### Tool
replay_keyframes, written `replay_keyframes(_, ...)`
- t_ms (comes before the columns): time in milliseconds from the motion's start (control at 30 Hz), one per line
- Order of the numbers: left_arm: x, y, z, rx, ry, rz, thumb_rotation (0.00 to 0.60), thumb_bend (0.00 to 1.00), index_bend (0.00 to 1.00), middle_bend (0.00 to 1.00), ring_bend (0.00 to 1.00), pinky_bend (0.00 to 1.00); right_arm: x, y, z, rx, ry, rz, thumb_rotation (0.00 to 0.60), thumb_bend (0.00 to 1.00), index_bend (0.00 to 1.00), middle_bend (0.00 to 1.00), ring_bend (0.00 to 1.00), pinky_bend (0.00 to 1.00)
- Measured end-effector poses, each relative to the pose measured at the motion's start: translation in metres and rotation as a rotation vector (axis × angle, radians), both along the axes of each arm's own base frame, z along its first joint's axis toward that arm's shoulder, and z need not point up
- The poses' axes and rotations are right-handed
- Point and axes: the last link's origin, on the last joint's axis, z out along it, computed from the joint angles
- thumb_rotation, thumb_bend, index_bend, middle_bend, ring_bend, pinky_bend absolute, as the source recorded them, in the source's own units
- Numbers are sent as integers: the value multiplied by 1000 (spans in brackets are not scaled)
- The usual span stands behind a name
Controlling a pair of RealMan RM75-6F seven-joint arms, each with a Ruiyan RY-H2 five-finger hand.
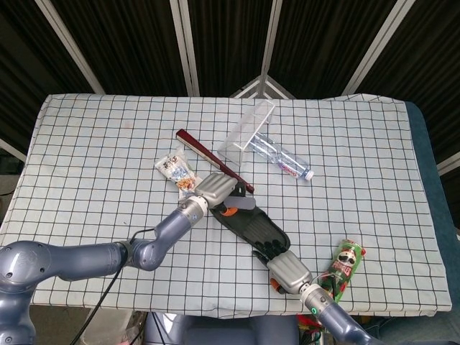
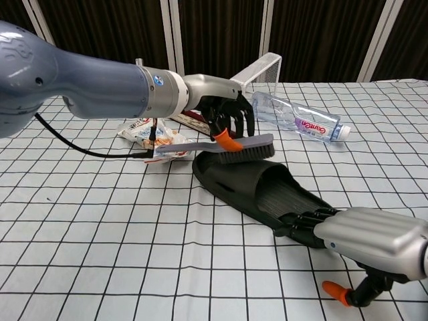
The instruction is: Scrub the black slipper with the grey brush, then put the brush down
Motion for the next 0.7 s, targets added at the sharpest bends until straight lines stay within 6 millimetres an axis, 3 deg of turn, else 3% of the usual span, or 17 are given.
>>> replay_keyframes(300, 10, -6, -10, -58, -14, 8, 600, 815, 480, 567, 401, 440, 1, 0, -2, 7, 6, -1, 600, 537, 0, 0, 0, 0)
replay_keyframes(700, -8, -7, 5, -50, 135, -20, 600, 814, 481, 568, 402, 440, 1, 0, 1, -5, 3, -6, 600, 537, 0, 0, 0, 0)
